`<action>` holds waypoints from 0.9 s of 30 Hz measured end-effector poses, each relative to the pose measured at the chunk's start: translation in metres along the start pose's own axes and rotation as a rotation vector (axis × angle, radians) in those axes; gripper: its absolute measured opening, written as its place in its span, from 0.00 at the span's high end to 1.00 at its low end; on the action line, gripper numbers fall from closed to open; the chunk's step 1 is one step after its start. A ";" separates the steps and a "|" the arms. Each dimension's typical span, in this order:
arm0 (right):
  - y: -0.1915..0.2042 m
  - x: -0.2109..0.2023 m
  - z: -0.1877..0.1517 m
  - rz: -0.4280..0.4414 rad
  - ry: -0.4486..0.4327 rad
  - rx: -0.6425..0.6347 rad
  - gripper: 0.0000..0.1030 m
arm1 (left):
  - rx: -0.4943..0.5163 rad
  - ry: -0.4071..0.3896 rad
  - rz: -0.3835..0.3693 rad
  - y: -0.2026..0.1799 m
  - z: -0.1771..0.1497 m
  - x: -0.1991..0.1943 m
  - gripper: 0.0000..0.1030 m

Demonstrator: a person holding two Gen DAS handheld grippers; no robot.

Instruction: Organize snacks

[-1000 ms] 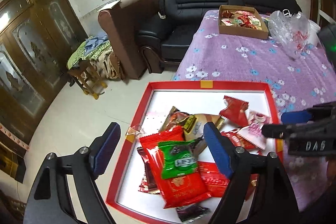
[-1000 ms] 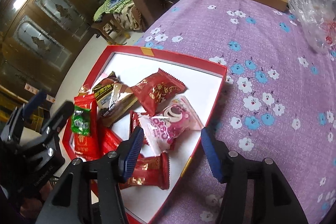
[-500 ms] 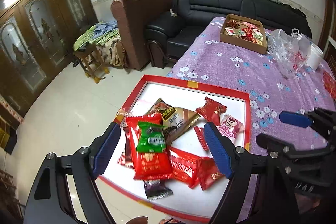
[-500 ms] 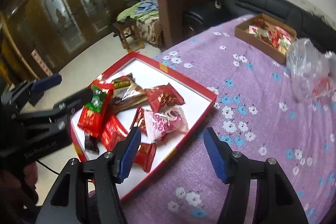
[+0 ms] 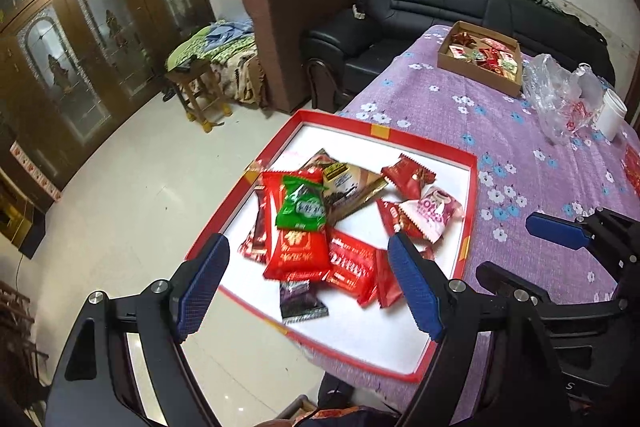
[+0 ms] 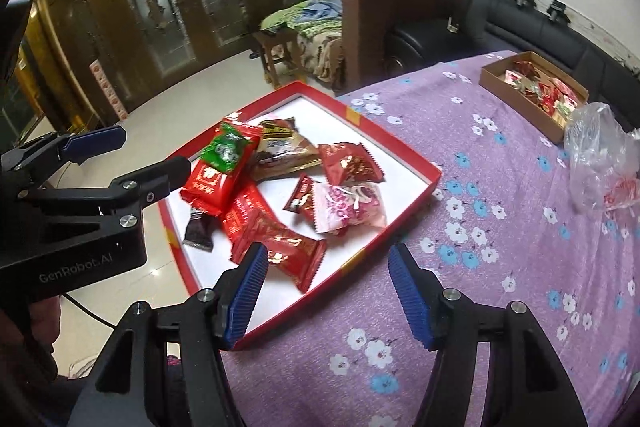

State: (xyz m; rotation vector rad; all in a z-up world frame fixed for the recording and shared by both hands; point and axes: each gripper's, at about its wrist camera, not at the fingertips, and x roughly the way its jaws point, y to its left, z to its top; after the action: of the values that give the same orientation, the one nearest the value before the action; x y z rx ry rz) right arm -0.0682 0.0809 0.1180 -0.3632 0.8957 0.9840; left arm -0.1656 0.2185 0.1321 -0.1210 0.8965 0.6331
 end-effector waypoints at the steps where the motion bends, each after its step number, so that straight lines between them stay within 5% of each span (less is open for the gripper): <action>1: 0.001 0.000 0.000 0.004 -0.001 -0.004 0.38 | -0.005 0.004 0.007 0.002 -0.002 -0.001 0.20; 27: 0.045 -0.010 0.003 0.057 -0.032 -0.147 0.38 | -0.157 0.036 0.018 0.044 -0.028 -0.024 0.20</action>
State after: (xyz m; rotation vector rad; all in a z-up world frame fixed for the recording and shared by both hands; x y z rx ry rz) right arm -0.1067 0.1009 0.1330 -0.4470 0.8107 1.1084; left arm -0.2212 0.2333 0.1398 -0.2660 0.8832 0.7197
